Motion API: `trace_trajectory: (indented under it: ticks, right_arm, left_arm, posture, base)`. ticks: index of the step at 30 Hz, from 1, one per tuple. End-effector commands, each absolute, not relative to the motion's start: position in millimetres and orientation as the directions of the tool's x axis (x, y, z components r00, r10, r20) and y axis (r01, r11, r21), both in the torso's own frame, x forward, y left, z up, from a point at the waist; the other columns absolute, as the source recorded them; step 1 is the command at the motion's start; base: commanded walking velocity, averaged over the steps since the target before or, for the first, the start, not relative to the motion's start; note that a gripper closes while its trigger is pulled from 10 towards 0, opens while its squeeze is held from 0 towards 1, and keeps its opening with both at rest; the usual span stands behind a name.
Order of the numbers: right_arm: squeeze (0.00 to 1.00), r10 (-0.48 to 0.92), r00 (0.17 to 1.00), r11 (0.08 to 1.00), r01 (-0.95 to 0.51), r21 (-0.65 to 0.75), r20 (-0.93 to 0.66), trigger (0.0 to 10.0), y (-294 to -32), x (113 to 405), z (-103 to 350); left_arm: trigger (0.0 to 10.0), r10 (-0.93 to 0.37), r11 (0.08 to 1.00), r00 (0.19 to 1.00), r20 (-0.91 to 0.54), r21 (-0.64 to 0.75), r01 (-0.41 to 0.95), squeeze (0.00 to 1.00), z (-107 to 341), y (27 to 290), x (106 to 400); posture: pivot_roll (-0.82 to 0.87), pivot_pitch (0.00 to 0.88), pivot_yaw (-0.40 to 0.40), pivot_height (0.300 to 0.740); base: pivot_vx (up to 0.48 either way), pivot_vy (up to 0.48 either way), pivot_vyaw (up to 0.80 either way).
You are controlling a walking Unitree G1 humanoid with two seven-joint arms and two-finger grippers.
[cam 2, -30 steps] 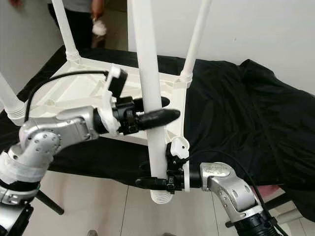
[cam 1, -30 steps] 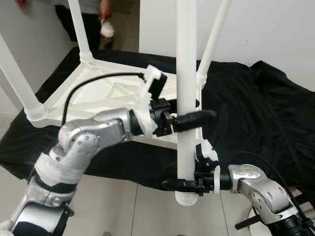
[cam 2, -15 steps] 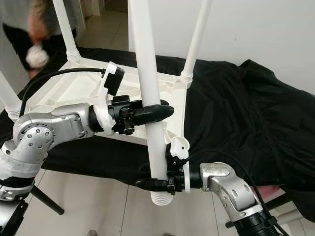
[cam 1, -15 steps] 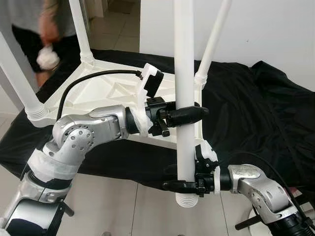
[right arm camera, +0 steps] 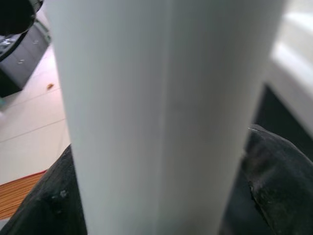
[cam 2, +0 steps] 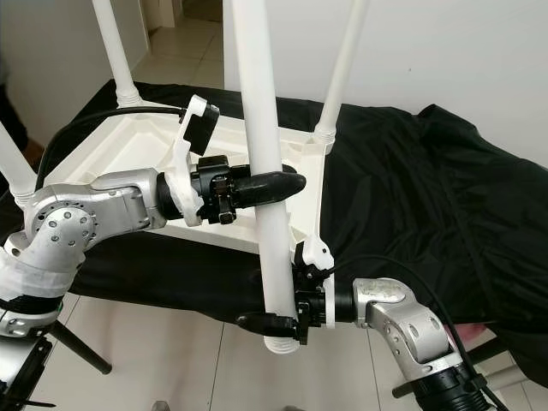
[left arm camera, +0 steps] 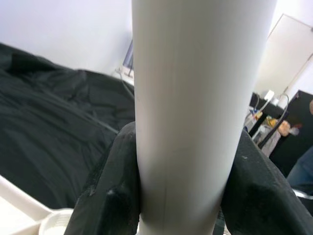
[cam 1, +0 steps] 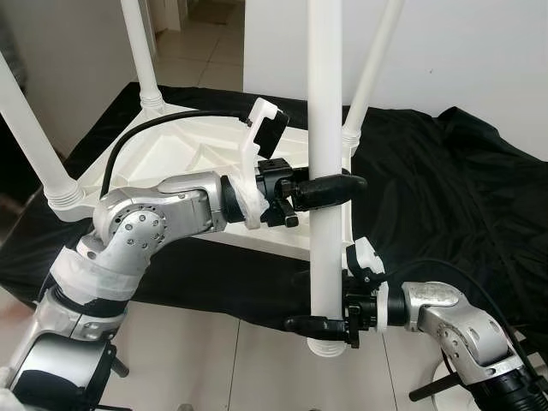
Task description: Building children table
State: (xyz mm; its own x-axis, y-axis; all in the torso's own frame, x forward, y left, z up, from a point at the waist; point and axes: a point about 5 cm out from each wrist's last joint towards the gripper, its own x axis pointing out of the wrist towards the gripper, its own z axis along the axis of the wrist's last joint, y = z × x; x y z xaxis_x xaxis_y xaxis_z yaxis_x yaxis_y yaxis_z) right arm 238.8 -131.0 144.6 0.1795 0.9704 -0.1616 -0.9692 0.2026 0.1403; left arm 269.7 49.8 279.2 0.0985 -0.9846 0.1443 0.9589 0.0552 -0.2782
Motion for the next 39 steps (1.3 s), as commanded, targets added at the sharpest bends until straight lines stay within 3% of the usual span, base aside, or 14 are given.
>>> trace_trajectory:
  ticks: [1,6,8,10,12,14,15,16,17,19,21,24,27,39]
  right_arm:
    - [0.00,0.962,0.237,0.253,-0.960,0.120,-0.137,10.0,-135,248,151]
    - [0.00,0.954,0.280,0.290,-0.951,0.104,-0.103,10.0,-135,255,159]
    - [0.00,0.941,0.325,0.331,-0.941,0.068,-0.089,10.0,-135,263,165]
    - [0.00,0.941,0.325,0.331,-0.941,0.068,-0.089,10.0,-135,263,165]
    - [0.00,0.923,0.380,0.382,-0.924,0.031,-0.061,10.0,-134,272,173]
    - [0.00,0.923,0.380,0.382,-0.924,0.031,-0.061,10.0,-134,272,173]
    - [0.00,0.910,0.413,0.413,-0.910,0.014,-0.041,10.0,-133,277,178]
    - [0.00,0.910,0.413,0.413,-0.910,0.014,-0.041,10.0,-133,277,178]
    - [0.00,0.895,0.447,0.447,-0.895,-0.002,-0.013,10.0,-131,282,183]
    - [0.00,0.871,0.490,0.491,-0.871,-0.027,0.013,10.0,-130,288,189]
    - [0.00,0.871,0.490,0.491,-0.871,-0.027,0.013,10.0,-130,288,189]
    - [0.00,0.751,0.654,0.660,-0.747,-0.080,0.084,10.0,-129,310,202]
    - [0.00,0.674,0.731,0.739,-0.668,-0.091,0.108,10.0,-129,321,204]
    - [0.00,0.469,0.873,0.880,-0.451,-0.149,0.132,10.0,-116,342,207]
  left_arm:
    - [10.0,-0.963,-0.162,-0.123,0.239,-0.150,0.975,0.00,302,52,263]
    - [10.0,-0.973,-0.065,-0.037,0.228,-0.117,0.991,0.00,310,53,272]
    - [10.0,-0.974,0.050,0.074,0.215,-0.114,0.992,0.00,315,51,286]
    - [10.0,-0.974,0.050,0.074,0.215,-0.114,0.992,0.00,315,51,286]
    - [10.0,-0.962,0.195,0.213,0.173,-0.115,0.974,0.00,316,49,305]
    - [10.0,-0.962,0.195,0.213,0.173,-0.115,0.974,0.00,316,49,305]
    - [10.0,-0.946,0.276,0.290,0.142,-0.111,0.955,0.00,315,48,316]
    - [10.0,-0.946,0.276,0.290,0.142,-0.111,0.955,0.00,315,48,316]
    - [10.0,-0.926,0.342,0.355,0.124,-0.115,0.933,0.00,315,49,326]
    - [10.0,-0.909,0.395,0.405,0.103,-0.103,0.913,0.00,316,50,333]
    - [10.0,-0.909,0.395,0.405,0.103,-0.103,0.913,0.00,316,50,333]
    - [10.0,-0.860,0.490,0.500,0.099,-0.109,0.865,0.00,327,49,349]
    - [10.0,-0.845,0.512,0.523,0.115,-0.108,0.852,0.00,333,48,354]
    - [10.0,-0.731,0.642,0.649,0.208,-0.113,0.759,0.00,344,45,372]
  posture:
    - [-0.01,0.000,-0.075,0.740]
    - [-0.01,0.000,-0.074,0.740]
    - [-0.01,0.000,-0.074,0.740]
    - [-0.01,0.000,-0.074,0.740]
    - [0.00,0.000,-0.071,0.740]
    - [0.00,0.000,-0.071,0.740]
    - [0.00,0.000,-0.071,0.740]
    - [0.00,0.000,-0.071,0.740]
    - [-0.01,0.000,-0.069,0.740]
    - [-0.01,0.000,-0.066,0.740]
    - [-0.01,0.000,-0.066,0.740]
    - [0.00,0.000,-0.055,0.740]
    - [0.00,0.000,-0.050,0.740]
    - [-0.01,0.000,-0.034,0.740]
  base:
    - [0.000,0.000,0.00]
    - [0.000,0.000,0.00]
    - [0.000,0.000,0.00]
    - [0.000,0.000,0.00]
    - [0.000,0.000,0.00]
    - [0.000,0.000,0.00]
    - [0.000,0.000,0.00]
    - [0.000,0.000,0.00]
    - [0.000,0.000,0.00]
    - [0.000,0.000,0.00]
    - [0.000,0.000,0.00]
    - [0.000,0.000,0.00]
    - [0.000,0.000,0.00]
    - [0.000,0.000,0.00]
